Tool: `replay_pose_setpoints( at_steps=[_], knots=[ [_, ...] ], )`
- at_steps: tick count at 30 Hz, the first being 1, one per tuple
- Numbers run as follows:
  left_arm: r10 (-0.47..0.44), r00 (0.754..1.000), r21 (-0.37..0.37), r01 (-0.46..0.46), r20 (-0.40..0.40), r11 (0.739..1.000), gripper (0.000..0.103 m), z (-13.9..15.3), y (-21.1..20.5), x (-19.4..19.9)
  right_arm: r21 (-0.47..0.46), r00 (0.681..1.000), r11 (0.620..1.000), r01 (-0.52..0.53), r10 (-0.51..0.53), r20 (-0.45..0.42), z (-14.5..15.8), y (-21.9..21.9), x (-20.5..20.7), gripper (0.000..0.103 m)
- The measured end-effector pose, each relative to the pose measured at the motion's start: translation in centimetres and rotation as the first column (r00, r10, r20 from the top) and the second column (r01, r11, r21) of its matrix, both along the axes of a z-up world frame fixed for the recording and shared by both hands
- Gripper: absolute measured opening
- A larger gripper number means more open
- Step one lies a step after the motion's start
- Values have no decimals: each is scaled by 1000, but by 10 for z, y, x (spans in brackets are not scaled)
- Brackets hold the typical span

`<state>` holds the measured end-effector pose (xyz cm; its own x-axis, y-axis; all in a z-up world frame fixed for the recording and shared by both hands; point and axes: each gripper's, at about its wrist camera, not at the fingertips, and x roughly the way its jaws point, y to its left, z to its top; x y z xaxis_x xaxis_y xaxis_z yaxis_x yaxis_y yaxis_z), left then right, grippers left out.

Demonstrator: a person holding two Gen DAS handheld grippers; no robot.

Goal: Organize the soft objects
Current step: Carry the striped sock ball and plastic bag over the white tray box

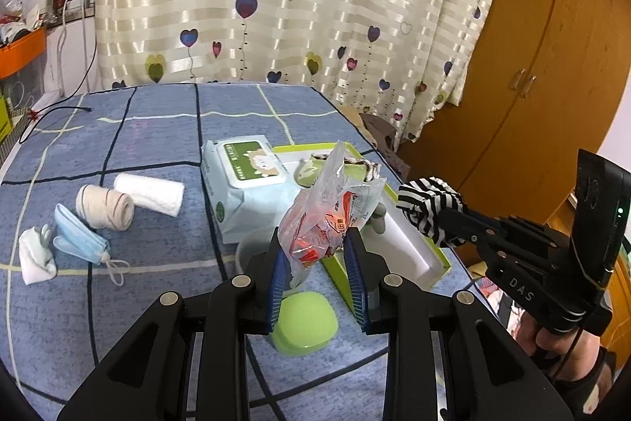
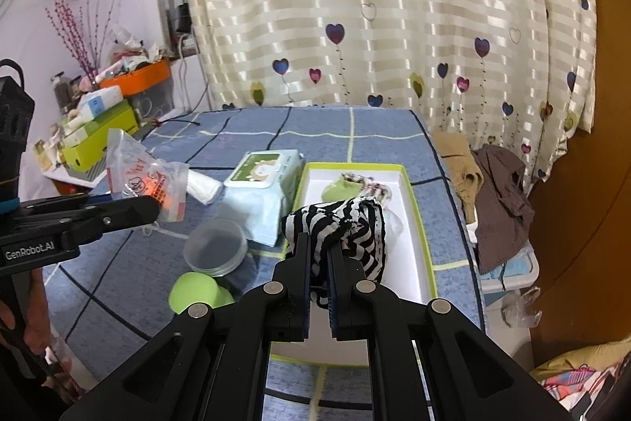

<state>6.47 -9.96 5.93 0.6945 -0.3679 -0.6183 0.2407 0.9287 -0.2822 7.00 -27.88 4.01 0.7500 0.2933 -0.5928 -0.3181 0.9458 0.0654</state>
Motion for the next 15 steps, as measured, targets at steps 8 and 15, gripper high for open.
replay_pose_setpoints(
  at_steps=[8,15],
  knots=[
    [-29,1000,-1,29,-9,1000,30,-3,-13,6,3,999,1000,30,-30,-33,-13,-16,9,7],
    [-63,997,2,63,-34,998,30,-11,-30,12,6,996,999,44,-44,-84,-33,-25,22,7]
  ],
)
